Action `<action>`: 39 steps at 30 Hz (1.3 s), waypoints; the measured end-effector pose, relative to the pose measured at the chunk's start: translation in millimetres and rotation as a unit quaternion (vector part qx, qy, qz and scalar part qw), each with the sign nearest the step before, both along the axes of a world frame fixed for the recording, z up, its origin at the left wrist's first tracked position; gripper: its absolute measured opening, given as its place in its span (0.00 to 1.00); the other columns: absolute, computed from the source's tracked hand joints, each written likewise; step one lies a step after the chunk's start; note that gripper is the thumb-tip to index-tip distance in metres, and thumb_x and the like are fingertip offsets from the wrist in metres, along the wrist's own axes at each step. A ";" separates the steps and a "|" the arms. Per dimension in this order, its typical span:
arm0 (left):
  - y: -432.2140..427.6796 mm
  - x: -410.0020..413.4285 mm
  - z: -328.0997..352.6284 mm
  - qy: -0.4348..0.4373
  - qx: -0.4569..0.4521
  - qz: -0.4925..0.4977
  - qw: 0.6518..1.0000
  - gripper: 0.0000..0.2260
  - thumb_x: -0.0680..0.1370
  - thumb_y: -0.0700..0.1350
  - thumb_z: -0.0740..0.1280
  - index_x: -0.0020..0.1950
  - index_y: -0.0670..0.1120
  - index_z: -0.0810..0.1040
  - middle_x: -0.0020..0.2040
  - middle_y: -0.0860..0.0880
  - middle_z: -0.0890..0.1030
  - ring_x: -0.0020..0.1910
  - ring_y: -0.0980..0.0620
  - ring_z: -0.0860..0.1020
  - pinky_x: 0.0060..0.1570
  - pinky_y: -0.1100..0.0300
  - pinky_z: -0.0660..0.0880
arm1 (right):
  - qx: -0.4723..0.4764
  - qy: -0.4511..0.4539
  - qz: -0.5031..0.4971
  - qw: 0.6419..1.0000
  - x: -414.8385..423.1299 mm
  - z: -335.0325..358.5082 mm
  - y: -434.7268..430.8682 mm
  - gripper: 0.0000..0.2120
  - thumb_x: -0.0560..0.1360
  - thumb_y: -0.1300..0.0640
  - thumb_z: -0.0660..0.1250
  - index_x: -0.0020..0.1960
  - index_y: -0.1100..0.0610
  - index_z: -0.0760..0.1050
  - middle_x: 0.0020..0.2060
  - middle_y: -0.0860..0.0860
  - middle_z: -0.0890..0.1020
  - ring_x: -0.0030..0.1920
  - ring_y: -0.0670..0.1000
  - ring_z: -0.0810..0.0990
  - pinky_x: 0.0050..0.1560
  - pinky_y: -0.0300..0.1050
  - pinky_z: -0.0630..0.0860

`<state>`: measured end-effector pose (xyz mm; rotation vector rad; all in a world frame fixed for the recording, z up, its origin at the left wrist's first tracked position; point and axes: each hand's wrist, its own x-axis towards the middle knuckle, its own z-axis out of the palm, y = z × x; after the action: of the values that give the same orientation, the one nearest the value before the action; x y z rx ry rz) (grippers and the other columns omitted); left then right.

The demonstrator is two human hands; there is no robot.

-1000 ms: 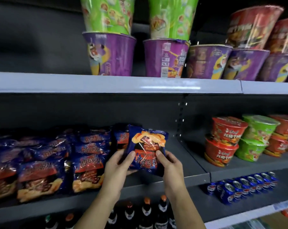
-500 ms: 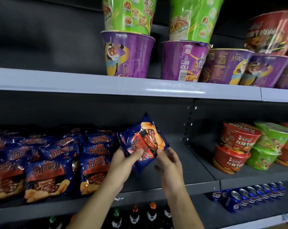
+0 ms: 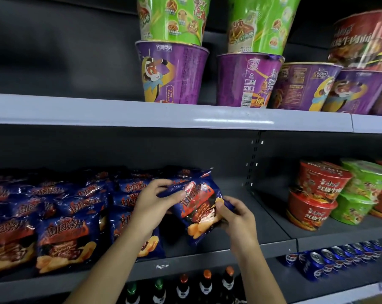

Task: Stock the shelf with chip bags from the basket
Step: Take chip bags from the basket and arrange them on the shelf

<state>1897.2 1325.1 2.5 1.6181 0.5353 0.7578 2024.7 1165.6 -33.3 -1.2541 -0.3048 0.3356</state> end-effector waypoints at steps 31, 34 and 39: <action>-22.0 53.5 -81.4 0.075 -0.040 0.050 0.995 0.33 0.79 0.48 0.68 0.80 0.51 0.55 0.66 0.53 0.75 0.63 0.57 0.75 0.63 0.65 0.69 | -0.358 -0.134 -0.067 0.922 21.9 -61.7 89.5 0.03 0.77 0.53 0.69 0.46 0.50 0.77 0.37 0.44 0.80 0.47 0.53 0.80 0.59 0.53 0.75; -29.8 48.8 -81.6 0.076 -0.021 0.048 0.996 0.33 0.80 0.45 0.67 0.81 0.50 0.54 0.71 0.54 0.69 0.61 0.63 0.71 0.62 0.72 0.64 | -0.365 -0.133 -0.063 0.919 21.3 -63.1 91.1 0.03 0.77 0.52 0.69 0.46 0.51 0.78 0.38 0.45 0.81 0.48 0.54 0.81 0.61 0.57 0.74; -34.4 44.4 -82.9 0.079 0.023 0.065 0.994 0.32 0.80 0.46 0.67 0.81 0.49 0.55 0.80 0.51 0.57 0.77 0.56 0.58 0.71 0.66 0.56 | -0.287 -0.094 -0.063 0.951 24.2 -56.1 82.2 0.09 0.78 0.56 0.70 0.57 0.54 0.80 0.44 0.48 0.83 0.49 0.51 0.82 0.50 0.43 0.75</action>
<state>1941.6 1290.7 -80.4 1.7065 0.7484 0.7466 2048.9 1247.8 -89.3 -1.8782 -0.2974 0.1988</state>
